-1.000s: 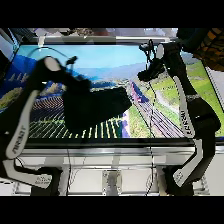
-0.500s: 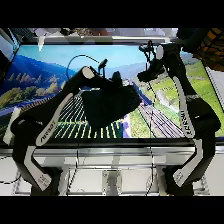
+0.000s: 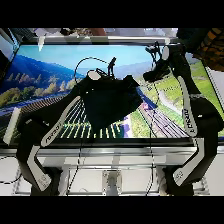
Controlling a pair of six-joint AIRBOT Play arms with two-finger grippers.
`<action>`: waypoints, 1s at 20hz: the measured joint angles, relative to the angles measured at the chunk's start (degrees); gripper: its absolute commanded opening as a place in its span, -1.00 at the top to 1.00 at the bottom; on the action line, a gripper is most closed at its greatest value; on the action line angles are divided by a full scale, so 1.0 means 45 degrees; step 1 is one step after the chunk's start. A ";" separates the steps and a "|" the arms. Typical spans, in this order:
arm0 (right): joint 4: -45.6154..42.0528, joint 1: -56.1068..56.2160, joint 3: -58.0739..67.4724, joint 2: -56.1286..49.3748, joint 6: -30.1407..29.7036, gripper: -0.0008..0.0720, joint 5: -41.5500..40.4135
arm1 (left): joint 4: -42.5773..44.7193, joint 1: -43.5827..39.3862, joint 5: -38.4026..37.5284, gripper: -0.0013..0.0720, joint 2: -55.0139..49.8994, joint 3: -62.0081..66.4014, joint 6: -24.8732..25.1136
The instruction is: Fold the clothes and pants, and hang the long-sleeved shirts on hangers.
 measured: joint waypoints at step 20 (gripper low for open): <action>0.4449 -0.0126 -0.0039 0.0738 0.0049 0.55 -0.0165 | -0.0087 0.1608 -0.0282 0.25 0.2215 0.0000 0.0947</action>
